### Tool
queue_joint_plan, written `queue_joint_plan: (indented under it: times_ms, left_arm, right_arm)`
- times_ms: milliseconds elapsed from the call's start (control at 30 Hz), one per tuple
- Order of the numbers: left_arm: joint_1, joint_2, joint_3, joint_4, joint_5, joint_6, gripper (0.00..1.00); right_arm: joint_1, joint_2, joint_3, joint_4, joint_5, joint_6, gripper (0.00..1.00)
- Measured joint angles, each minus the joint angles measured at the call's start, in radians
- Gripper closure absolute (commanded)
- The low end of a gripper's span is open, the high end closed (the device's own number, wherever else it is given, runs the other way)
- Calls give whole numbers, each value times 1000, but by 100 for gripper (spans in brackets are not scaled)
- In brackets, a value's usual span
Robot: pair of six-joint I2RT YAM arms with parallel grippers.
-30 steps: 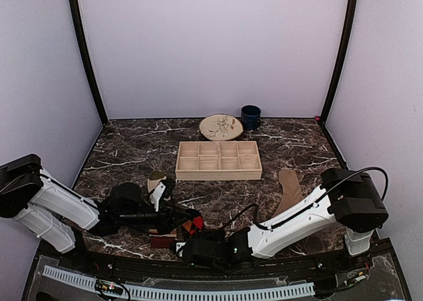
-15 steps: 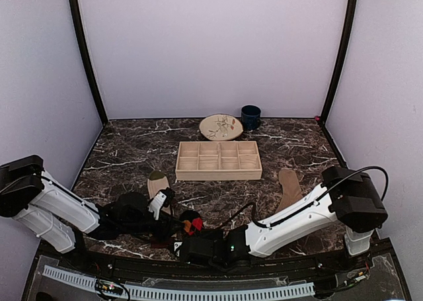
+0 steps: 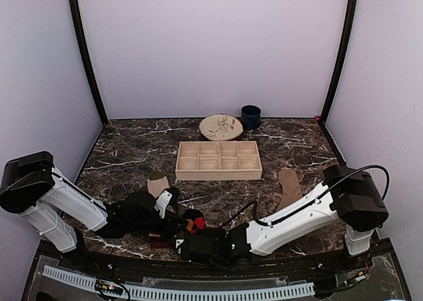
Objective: Roll the socks
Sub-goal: Roll the sock at the center of the board.
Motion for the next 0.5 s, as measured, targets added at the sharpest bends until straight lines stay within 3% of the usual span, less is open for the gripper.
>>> queue_joint_plan:
  times_ms: [267,500]
  left_arm:
    - [-1,3,41,-52,2,6,63]
    - [-12,104,140,-67,32,27,71]
  right_arm:
    - [-3,-59,-82,3,4,54,100]
    - [-3,-63,-85,1,2,81,100]
